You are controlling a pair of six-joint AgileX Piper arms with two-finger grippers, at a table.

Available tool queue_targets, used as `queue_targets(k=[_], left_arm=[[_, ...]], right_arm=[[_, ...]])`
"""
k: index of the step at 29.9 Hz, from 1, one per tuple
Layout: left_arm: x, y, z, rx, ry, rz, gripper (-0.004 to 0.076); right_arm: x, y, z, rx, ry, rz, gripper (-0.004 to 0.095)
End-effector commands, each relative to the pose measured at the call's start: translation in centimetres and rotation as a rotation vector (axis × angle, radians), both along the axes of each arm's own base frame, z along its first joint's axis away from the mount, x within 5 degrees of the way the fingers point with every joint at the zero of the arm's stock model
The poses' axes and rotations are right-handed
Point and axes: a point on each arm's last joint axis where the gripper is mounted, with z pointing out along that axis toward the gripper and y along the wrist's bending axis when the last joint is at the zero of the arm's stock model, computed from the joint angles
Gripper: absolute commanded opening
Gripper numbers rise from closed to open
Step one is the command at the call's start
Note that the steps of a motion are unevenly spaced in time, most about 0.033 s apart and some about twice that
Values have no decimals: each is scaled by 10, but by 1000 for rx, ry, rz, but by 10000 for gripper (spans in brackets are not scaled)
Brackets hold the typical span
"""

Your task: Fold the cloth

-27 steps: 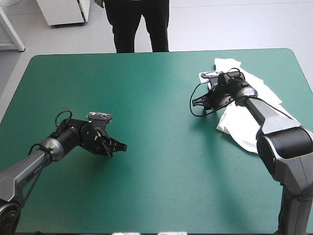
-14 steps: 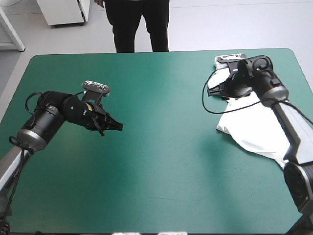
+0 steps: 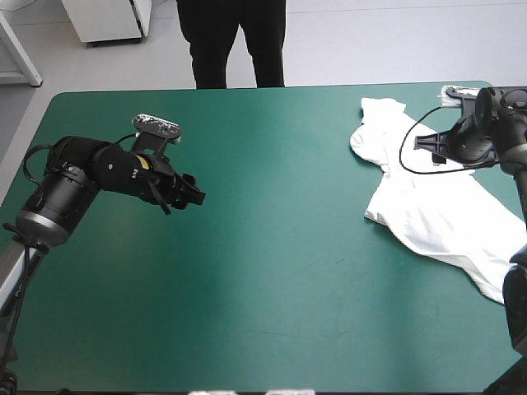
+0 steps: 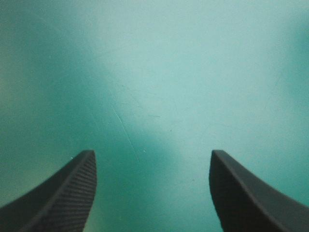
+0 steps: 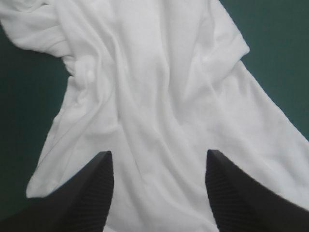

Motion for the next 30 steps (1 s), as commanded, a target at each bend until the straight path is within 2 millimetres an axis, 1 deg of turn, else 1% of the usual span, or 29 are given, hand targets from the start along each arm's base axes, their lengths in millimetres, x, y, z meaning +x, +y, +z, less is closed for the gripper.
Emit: queue_targets(k=[1,4,8,13,17,21,23,24,25,27,28,30], left_arm=[[-5,-1,24,-59,-116,5,491],[-4,-1,24,-60,-119,6,491],[-4,-1,24,-57,-118,2,491],[-4,-1,24,-57,-118,2,491],[-4,-2,23,-59,-115,6,491],[-4,-2,23,-60,-119,6,491],[-3,-2,24,-62,-123,6,491],[-3,-2,24,-62,-125,7,491],[-3,-2,24,-63,-127,7,491],[-3,-2,24,-68,-133,7,491],[-3,-2,24,-69,-133,7,491],[-3,-2,24,-69,-133,7,491]], right_arm=[[8,-9,4,-2,-62,-15,560],[22,-12,-16,3,-40,-19,568],[41,-14,-47,2,2,-18,569],[56,-16,-81,13,68,-22,569],[61,-19,-99,19,109,-31,570],[66,-18,-112,42,123,-30,558],[67,-16,-120,62,152,-17,491],[67,-15,-124,73,173,-8,403],[66,-12,-130,96,208,21,289],[65,-8,-139,138,263,58,30],[64,-6,-141,158,280,67,-10],[63,0,-141,181,290,93,-10]])
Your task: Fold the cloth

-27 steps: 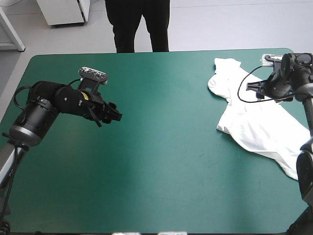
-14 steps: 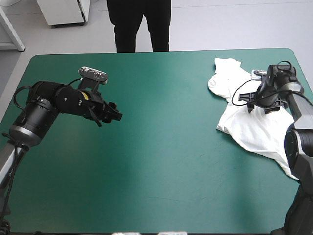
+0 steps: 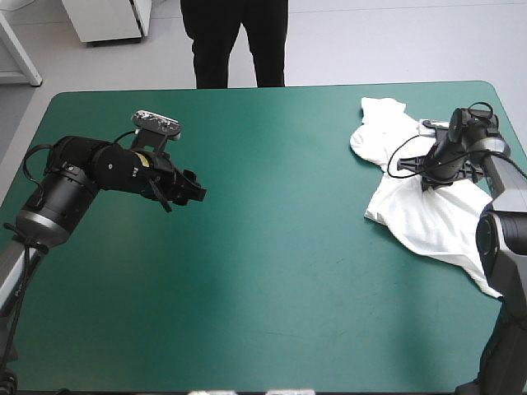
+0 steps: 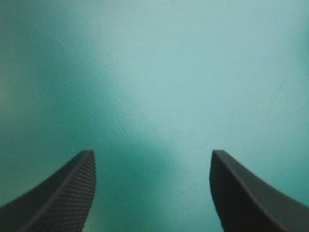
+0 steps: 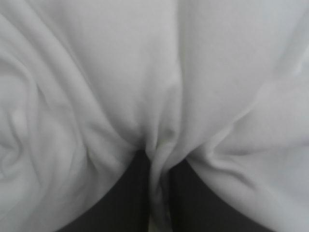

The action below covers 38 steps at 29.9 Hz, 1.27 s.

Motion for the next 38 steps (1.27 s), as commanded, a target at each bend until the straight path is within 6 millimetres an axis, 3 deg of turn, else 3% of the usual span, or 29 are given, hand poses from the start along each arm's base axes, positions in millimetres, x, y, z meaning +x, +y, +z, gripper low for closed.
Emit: queue_targets(k=[1,5,10,21,25,31,38], left_arm=[[-5,-1,23,-58,-100,4,491],[-5,-2,23,-62,-109,4,489],[-4,-2,24,-63,-113,5,450],[-4,-2,24,-64,-115,5,415],[-4,-1,24,-59,-116,5,414],[-4,-1,24,-56,-118,4,414],[-3,4,23,14,-133,7,414]], right_arm=[[-4,14,-3,83,51,45,-11],[-6,38,7,100,36,92,-11],[-17,89,33,98,-8,218,-11],[-68,192,81,136,-71,477,-11],[-96,231,83,139,-42,589,-11],[-128,275,81,143,-27,717,-12],[-160,307,81,145,18,815,-12]])
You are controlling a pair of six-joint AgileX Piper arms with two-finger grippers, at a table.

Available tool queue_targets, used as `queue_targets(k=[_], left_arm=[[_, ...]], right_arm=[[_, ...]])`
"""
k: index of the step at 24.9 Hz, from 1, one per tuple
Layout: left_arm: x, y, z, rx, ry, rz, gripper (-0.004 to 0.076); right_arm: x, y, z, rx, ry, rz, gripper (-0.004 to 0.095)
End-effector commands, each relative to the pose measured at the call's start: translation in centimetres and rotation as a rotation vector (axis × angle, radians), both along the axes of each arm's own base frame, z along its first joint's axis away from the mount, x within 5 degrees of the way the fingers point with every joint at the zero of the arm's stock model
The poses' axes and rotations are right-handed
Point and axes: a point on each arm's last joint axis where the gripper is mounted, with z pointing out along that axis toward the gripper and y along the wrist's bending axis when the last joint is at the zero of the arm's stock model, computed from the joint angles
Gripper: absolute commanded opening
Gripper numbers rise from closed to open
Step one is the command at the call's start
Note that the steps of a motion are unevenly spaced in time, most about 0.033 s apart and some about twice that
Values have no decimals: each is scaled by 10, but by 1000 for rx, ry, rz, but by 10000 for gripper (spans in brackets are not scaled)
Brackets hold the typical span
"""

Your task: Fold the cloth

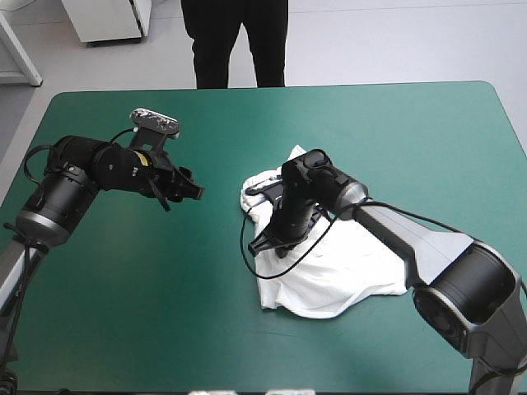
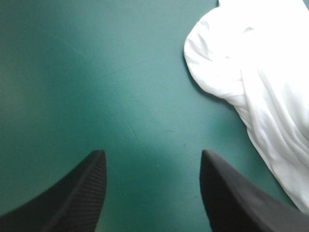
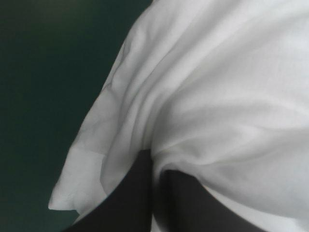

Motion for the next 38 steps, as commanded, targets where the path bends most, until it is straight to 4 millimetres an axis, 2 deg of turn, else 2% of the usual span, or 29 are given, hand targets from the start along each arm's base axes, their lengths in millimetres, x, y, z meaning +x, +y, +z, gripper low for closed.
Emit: queue_targets(k=[1,6,10,14,15,16,17,18,21,24,28,31,34,35,38], left_arm=[[-5,3,22,-1,-104,2,414],[-5,4,21,14,-105,4,414],[-5,3,22,10,-108,4,414],[-5,3,22,9,-110,4,414],[-5,3,22,5,-109,3,414],[-5,3,22,5,-109,3,414],[-5,3,22,6,-107,3,414],[-5,3,22,7,-105,3,414],[-6,3,21,11,-92,3,414],[-7,4,20,17,-76,2,414],[-8,4,19,22,-60,1,415],[-9,4,18,24,-52,3,414],[-9,4,18,22,-53,5,415],[-6,3,16,25,-44,4,414],[5,0,7,29,-4,16,415]], right_arm=[[-21,11,29,63,-32,43,-12],[-38,26,29,67,-28,103,-13],[-44,30,29,62,-20,122,-11],[-44,27,31,32,-31,136,216],[-45,25,36,43,-41,130,407],[-46,25,40,49,-51,131,483],[-46,21,54,60,-96,108,623],[-46,16,62,50,-134,97,653],[-42,-20,98,22,-289,-12,607],[-34,-69,112,31,-303,-169,590],[-38,-122,117,13,-315,-313,590],[-47,-156,122,9,-330,-406,590],[-56,-183,117,-15,-325,-480,589],[-60,-198,110,-43,-318,-516,582],[-67,-214,100,-72,-292,-567,576]])
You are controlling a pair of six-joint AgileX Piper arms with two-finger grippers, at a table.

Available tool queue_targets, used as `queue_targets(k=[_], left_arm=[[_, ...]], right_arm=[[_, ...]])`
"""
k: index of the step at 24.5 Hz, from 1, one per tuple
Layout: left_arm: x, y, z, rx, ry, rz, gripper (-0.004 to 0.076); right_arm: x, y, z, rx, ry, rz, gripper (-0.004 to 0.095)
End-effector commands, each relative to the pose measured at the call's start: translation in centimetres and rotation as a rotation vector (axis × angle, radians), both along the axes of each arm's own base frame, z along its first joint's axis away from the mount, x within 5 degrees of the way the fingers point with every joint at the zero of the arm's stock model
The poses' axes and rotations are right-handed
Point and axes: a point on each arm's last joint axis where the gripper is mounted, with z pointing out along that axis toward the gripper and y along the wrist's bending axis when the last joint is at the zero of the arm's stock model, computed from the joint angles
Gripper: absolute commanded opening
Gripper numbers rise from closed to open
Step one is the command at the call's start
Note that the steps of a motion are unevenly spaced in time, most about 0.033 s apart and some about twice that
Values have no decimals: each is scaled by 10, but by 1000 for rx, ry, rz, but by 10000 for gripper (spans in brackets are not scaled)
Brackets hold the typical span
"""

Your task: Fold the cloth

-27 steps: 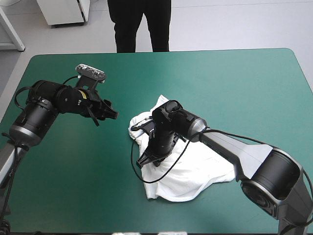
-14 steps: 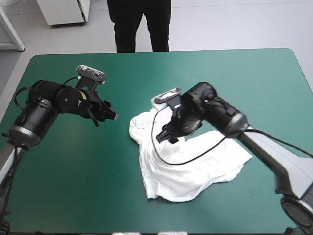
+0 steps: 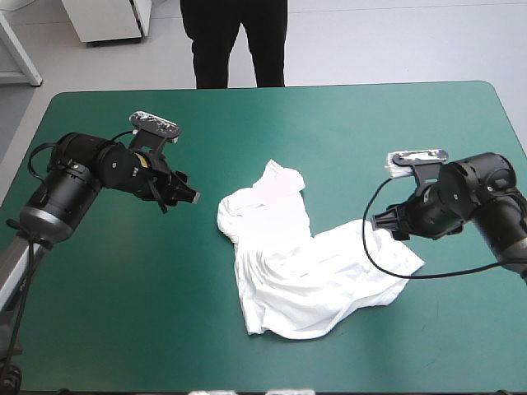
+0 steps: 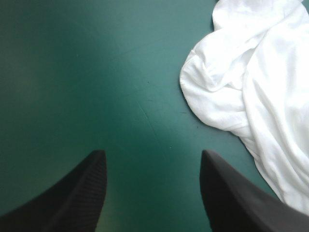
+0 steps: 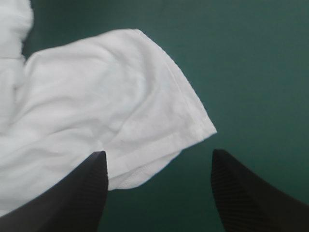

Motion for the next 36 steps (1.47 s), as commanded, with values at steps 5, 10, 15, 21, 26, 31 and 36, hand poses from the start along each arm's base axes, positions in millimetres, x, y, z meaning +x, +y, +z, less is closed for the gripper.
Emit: queue_targets(k=[5,10,15,21,26,31,36], left_arm=[[33,-15,-9,-11,51,9,416],[74,-37,-24,-3,78,-12,417],[96,-62,-72,54,199,-52,417],[106,-80,-106,60,243,-82,417],[111,-90,-133,88,301,-99,416],[112,-93,-143,100,324,-100,301],[112,-93,-148,110,351,-98,-1]], right_arm=[[-20,-31,-7,-57,2,-84,571],[-22,-35,-6,-93,-11,-99,519],[-21,-35,-6,-95,-12,-108,513],[-21,-35,-6,-96,-14,-109,511],[-20,-35,-6,-96,-19,-109,509],[-19,-34,-8,-88,-7,-108,509],[-8,-32,-18,-94,29,-116,509]])
